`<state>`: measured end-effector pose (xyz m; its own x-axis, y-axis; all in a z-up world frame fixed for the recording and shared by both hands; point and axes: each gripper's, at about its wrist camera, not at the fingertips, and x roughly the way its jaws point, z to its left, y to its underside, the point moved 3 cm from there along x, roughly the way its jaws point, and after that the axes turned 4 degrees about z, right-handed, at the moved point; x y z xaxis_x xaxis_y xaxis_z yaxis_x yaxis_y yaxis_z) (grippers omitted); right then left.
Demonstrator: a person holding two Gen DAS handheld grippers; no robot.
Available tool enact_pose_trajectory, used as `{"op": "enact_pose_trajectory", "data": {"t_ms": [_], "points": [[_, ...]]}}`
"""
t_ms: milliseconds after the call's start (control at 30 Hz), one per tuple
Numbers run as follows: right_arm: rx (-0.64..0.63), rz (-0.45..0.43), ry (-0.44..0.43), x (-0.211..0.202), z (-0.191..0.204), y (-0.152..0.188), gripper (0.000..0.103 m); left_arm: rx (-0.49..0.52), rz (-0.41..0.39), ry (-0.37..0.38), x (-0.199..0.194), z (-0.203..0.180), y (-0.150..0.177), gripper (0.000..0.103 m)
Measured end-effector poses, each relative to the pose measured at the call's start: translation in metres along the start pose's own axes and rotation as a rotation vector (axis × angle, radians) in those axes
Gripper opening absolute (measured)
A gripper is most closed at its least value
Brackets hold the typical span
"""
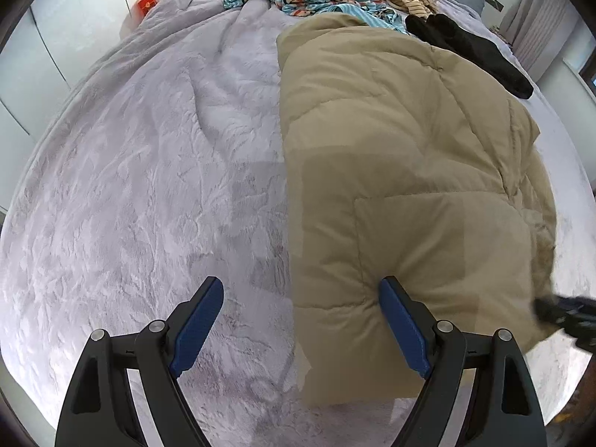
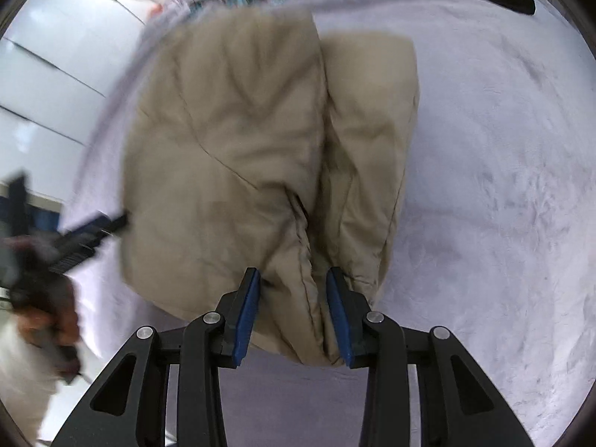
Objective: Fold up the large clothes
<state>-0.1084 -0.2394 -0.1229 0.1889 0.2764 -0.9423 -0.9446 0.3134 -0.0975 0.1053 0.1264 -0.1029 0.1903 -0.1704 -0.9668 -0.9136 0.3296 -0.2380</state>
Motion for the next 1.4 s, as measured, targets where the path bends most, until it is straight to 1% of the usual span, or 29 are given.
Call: {"op": "enact_pose_trajectory", "data": {"t_ms": [133, 233, 367, 733, 900, 1100, 1267, 1333, 1400], "points": [[0.087, 0.035, -0.012, 0.02, -0.012, 0.004, 0.038, 0.0, 0.014, 0.003, -0.004, -0.002, 0.003, 0.087], [0.121, 0.04, -0.018, 0.025, -0.008, -0.004, 0.038, 0.004, 0.021, -0.004, -0.008, -0.002, 0.006, 0.087], [0.124, 0.044, -0.009, 0.019, 0.001, -0.009, 0.038, -0.002, 0.035, 0.002, -0.011, 0.0, 0.009, 0.087], [0.174, 0.026, -0.006, -0.009, 0.012, 0.005, 0.038, -0.004, 0.056, 0.034, -0.018, -0.002, 0.02, 0.087], [0.172, 0.015, -0.008, -0.027, 0.019, 0.013, 0.039, -0.008, 0.062, 0.036, -0.027, -0.003, 0.023, 0.087], [0.158, 0.008, -0.017, -0.035, 0.022, 0.021, 0.039, -0.016, 0.046, 0.003, -0.046, -0.009, 0.032, 0.087], [0.137, 0.001, -0.02, -0.044, 0.025, 0.033, 0.039, -0.028, 0.022, -0.027, -0.064, -0.015, 0.043, 0.087], [0.125, 0.005, -0.011, -0.047, 0.025, 0.039, 0.039, -0.049, 0.024, -0.025, -0.074, -0.017, 0.051, 0.087], [0.12, -0.003, -0.012, -0.052, 0.024, 0.044, 0.039, -0.046, 0.015, -0.027, -0.083, -0.021, 0.057, 0.087]]}}
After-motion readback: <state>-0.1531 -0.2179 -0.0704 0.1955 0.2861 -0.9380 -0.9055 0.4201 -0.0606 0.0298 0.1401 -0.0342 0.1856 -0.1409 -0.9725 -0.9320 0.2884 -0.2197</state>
